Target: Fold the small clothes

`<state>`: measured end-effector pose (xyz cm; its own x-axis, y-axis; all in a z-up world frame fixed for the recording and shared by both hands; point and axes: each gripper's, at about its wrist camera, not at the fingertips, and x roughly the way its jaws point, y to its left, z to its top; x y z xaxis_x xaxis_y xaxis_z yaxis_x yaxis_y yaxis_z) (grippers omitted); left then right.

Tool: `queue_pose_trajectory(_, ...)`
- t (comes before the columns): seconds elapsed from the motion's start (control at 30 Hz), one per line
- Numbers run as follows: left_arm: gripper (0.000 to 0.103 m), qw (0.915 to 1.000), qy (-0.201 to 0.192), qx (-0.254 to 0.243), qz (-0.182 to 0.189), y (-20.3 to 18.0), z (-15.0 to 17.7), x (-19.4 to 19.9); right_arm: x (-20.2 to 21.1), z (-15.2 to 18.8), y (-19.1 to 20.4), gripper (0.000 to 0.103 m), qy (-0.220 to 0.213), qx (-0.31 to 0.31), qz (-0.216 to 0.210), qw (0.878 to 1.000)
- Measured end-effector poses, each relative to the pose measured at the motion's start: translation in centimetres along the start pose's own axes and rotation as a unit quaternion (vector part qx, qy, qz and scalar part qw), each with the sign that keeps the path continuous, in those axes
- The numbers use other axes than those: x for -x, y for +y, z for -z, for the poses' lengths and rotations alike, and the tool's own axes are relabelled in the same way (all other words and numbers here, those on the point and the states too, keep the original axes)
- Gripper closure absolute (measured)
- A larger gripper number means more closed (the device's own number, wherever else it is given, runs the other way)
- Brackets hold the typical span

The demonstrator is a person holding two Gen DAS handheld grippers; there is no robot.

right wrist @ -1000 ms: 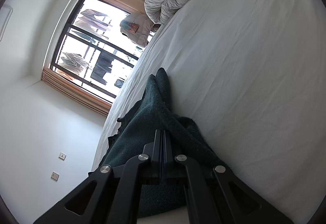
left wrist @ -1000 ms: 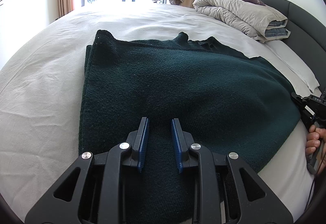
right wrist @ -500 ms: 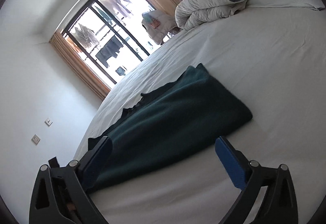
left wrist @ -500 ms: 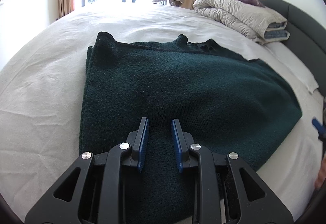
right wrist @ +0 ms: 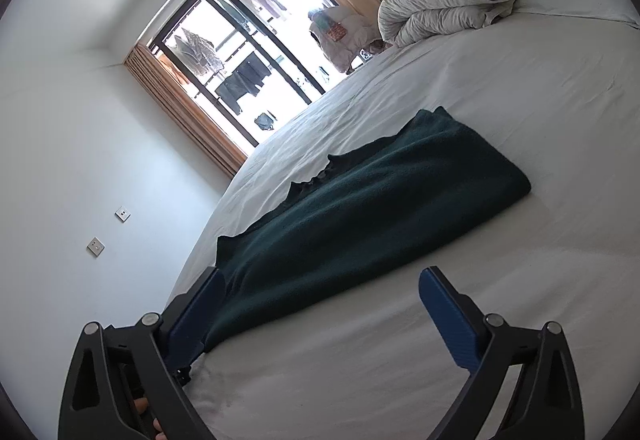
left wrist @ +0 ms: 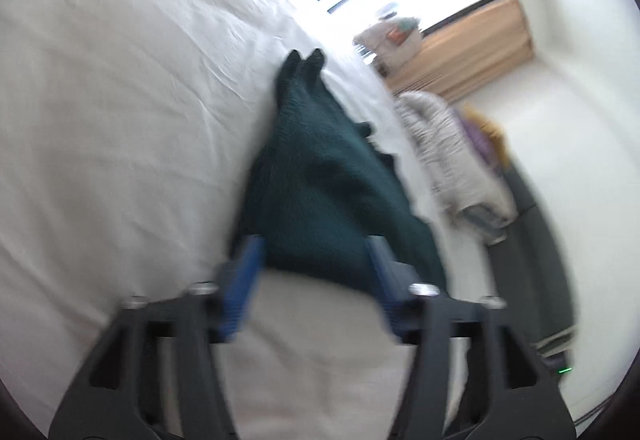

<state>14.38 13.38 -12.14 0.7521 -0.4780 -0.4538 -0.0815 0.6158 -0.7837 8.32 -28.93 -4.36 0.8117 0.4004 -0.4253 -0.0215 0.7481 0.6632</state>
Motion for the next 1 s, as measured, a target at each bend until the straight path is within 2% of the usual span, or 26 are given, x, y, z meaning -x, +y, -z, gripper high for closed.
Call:
queue_pose_trajectory(0.1,0.021,0.9994,-0.002,0.033,-0.005,-0.6,0.5,-0.2,-0.5,0.2,0.6,0.007,0.009,0.007,-0.007,1.000)
queue_pose_trajectory(0.3,0.021,0.9958,-0.016,0.090,0.008,0.3,0.8,-0.5,-1.2,0.1,1.3,0.012,0.016,0.012,-0.022,1.000)
queue_pose_trajectory(0.43,0.021,0.9940,-0.041,0.101,-0.006,0.4,1.4,-1.0,-2.3,0.3,1.2,0.017,0.029,0.004,-0.034,0.999)
queue_pose_trajectory(0.53,0.021,0.9930,-0.042,0.109,-0.011,-0.1,1.2,-2.6,-3.4,0.0,1.8,0.022,0.042,0.011,-0.043,0.998)
queue_pose_trajectory(0.73,0.021,0.9852,-0.046,0.165,-0.001,-0.1,-0.1,-5.6,-6.2,-3.2,3.9,0.025,0.053,0.031,-0.070,0.996)
queue_pose_trajectory(0.83,0.021,0.9842,-0.055,0.169,0.004,-0.3,-0.6,-6.4,-8.5,-4.6,5.2,0.025,0.069,0.042,-0.082,0.993)
queue_pose_trajectory(0.87,0.026,0.9847,-0.059,0.164,0.008,-0.4,-0.7,-6.7,-9.4,-4.9,5.6,0.027,0.077,0.046,-0.083,0.993)
queue_pose_trajectory(0.9,0.036,0.9856,-0.057,0.159,0.014,-0.5,-0.9,-7.0,-10.6,-5.1,6.1,0.030,0.087,0.053,-0.082,0.991)
queue_pose_trajectory(0.93,0.041,0.9864,-0.050,0.155,0.019,-0.5,-1.2,-7.6,-11.9,-5.3,6.6,0.031,0.101,0.063,-0.078,0.990)
queue_pose_trajectory(1.0,0.065,0.9869,-0.031,0.157,0.022,-0.1,-1.9,-8.9,-14.6,-5.4,7.3,0.043,0.133,0.078,-0.067,0.986)
